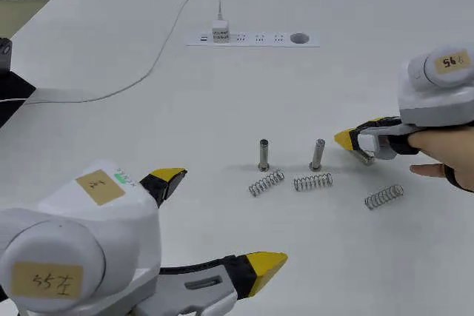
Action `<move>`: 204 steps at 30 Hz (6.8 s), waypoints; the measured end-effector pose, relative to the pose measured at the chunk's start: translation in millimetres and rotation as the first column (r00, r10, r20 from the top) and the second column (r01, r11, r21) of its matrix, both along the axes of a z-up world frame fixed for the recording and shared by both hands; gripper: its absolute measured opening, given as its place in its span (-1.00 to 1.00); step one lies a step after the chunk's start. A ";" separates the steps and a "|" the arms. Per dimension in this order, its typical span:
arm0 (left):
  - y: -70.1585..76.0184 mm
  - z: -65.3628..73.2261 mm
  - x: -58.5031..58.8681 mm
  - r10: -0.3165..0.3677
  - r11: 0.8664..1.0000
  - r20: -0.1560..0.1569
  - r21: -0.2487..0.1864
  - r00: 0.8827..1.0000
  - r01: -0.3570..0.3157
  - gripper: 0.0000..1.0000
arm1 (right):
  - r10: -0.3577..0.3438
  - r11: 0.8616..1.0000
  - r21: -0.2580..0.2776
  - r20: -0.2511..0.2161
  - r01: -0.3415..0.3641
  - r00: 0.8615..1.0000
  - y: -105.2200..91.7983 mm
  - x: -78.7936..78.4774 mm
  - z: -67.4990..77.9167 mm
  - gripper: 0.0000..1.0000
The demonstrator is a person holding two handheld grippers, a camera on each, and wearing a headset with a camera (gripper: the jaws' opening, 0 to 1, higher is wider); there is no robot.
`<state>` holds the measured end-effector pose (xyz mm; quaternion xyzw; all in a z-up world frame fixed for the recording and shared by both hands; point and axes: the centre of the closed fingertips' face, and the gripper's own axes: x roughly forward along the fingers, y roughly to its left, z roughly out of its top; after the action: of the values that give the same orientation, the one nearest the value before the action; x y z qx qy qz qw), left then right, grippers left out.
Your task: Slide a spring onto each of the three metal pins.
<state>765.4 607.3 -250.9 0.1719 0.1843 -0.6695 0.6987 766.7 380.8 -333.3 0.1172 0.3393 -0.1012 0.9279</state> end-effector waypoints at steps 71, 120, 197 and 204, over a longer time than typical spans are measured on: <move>7.3 8.2 -11.5 -0.033 0.999 0.019 -0.017 0.999 0.033 0.67 | 0.076 0.993 -0.080 -0.101 -0.084 0.992 20.8 -41.1 35.4 -0.83; 8.3 12.9 -10.6 -0.034 0.999 0.037 -0.022 0.999 0.035 0.63 | 0.087 0.994 -0.064 -0.086 -0.093 0.992 36.1 -52.5 49.3 -0.50; -66.9 -94.8 31.6 -0.210 0.966 0.014 0.160 0.978 0.206 -0.57 | 0.185 0.981 0.013 0.202 -0.191 0.962 106.5 -117.8 49.3 0.23; -70.1 -94.1 34.8 -0.204 0.969 0.015 0.149 0.979 0.199 -0.68 | 0.180 0.982 0.019 0.202 -0.188 0.963 110.1 -117.2 49.3 0.22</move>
<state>800.1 537.3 -345.0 0.2509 0.2041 -0.7189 0.6153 649.5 490.9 -284.0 0.1125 0.2560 0.0043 0.9601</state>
